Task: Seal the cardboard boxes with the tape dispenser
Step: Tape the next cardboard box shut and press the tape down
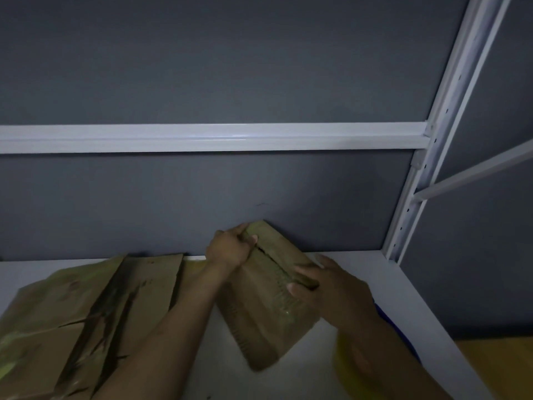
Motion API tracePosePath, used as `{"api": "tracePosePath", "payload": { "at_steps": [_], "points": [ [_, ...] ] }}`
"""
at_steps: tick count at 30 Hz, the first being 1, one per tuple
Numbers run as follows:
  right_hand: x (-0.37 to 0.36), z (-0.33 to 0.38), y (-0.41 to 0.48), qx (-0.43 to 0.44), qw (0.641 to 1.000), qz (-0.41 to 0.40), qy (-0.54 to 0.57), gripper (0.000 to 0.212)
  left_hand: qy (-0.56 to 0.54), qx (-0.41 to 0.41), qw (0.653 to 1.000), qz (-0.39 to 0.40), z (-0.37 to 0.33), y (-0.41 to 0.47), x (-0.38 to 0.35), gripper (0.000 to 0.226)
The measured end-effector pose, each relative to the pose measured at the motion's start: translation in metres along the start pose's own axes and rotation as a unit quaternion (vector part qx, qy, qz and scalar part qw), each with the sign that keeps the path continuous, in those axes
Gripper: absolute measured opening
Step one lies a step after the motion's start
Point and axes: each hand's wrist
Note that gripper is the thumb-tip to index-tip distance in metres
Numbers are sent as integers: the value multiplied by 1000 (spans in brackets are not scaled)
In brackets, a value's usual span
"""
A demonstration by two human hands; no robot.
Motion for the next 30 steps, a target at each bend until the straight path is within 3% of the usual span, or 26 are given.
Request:
{"api": "tracePosePath", "payload": {
  "at_steps": [5,11,12,14,16,17,19,22,24,26,30],
  "points": [
    [-6,-17,12,34,995,-49,75,41,5,38,996,-84,-8,-26,0,52],
    [7,-39,42,45,986,-76,142,28,-20,59,984,-166,-12,-73,2,46],
    [8,-37,42,45,986,-50,151,35,-7,66,981,-181,-14,-81,2,45],
    [6,-29,42,39,992,25,116,72,11,79,976,-201,-15,-96,3,43],
    [-5,-31,39,76,997,30,-2,115,27,88,973,-210,-14,-101,5,41],
    [-10,-33,38,90,995,11,-29,125,51,87,974,-204,-12,-102,7,43],
    [-15,-38,39,95,995,-23,-21,119,154,34,965,-211,-10,-99,9,59],
    [-14,-36,40,94,995,-41,2,99,233,-130,938,-220,-21,-101,7,77],
    [-17,-39,42,102,994,-43,18,92,227,-216,942,-120,-33,-101,1,96],
    [-18,-42,44,108,993,-27,34,74,263,-203,943,32,-41,-103,-4,106],
    [-1,-50,26,83,988,-9,127,64,310,-193,927,82,-35,-94,-3,128]
  ]
}}
Point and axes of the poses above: each hand's wrist, its own y-axis towards the middle knuckle, its own x-axis out of the back of the hand, z = x × y, and after that the axes turned 1 degree about -y, right-handed
